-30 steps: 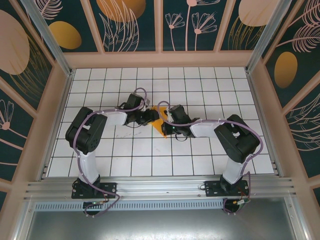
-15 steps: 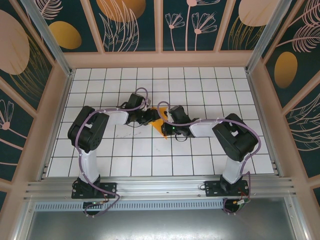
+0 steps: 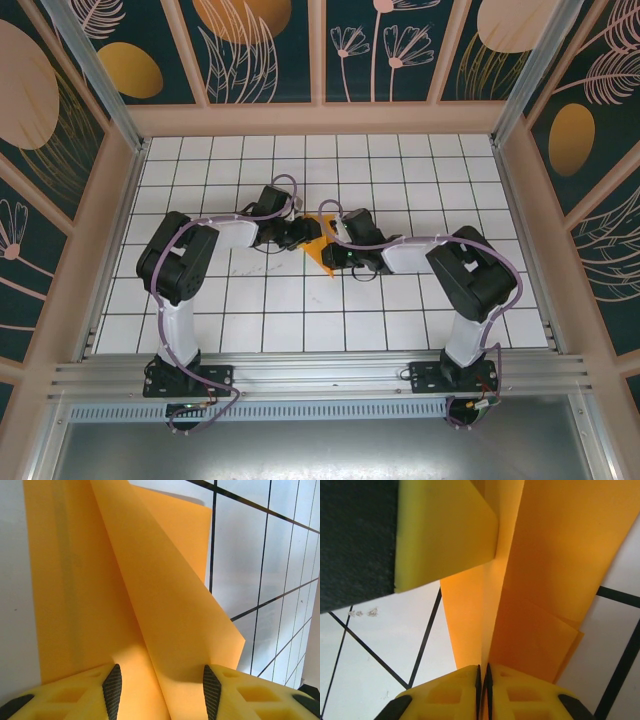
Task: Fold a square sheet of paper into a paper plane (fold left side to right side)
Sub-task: Fourth fold the wing at the center of the table.
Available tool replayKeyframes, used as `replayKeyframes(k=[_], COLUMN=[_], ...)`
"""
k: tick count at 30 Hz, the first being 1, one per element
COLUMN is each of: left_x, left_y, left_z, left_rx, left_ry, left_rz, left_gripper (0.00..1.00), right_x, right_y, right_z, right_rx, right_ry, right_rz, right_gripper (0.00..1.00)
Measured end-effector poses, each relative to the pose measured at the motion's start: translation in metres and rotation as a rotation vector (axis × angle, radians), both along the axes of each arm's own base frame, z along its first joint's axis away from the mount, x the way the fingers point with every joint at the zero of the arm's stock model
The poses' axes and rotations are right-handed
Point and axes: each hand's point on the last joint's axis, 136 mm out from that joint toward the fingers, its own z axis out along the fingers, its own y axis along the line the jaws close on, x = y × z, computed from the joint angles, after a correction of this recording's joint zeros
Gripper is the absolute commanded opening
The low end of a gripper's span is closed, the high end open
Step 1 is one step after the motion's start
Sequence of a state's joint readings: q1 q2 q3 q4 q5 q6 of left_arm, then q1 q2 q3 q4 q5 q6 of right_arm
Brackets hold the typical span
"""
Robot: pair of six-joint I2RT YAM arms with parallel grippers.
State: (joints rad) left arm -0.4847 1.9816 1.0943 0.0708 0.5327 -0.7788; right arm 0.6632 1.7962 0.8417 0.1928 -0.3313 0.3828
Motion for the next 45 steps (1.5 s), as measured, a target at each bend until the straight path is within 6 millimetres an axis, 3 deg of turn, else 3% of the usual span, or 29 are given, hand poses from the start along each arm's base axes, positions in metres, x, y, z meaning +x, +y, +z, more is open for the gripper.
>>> replayKeyframes(k=[5,9,13,17,21,28,35,45], left_x=[0.0,0.0,0.0,0.001,0.001,0.001,0.001,0.001], left_y=[0.0,0.0,0.0,0.0,0.0,0.001,0.001,0.001], left_z=[0.0,-0.001,-0.001,-0.001,-0.001,-0.001,-0.001,-0.001], left_rx=[0.002,0.005,0.006,0.006,0.007,0.011,0.012,0.015], left_ry=[0.003,0.006,0.007,0.007,0.007,0.007,0.006,0.004], left_rz=[0.0,0.001,0.002,0.002,0.002,0.005,0.006,0.002], left_gripper=[0.5,0.5,0.5,0.5,0.5,0.5,0.5,0.5], right_x=[0.0,0.004,0.017,0.028,0.035,0.032,0.037,0.036], right_y=[-0.007,-0.016,-0.024,-0.028,-0.021,-0.015,-0.007,-0.004], right_z=[0.004,0.019,0.037,0.044,0.037,0.021,0.028,0.022], right_rx=[0.047,0.114,0.209,0.262,0.286,0.305,0.332,0.321], right_ry=[0.015,0.012,0.005,0.019,0.059,0.128,0.125,0.146], right_rz=[-0.01,-0.025,-0.043,-0.06,-0.058,-0.05,-0.032,-0.031], right_gripper=[0.29,0.38,0.38,0.35,0.33,0.31,0.29,0.08])
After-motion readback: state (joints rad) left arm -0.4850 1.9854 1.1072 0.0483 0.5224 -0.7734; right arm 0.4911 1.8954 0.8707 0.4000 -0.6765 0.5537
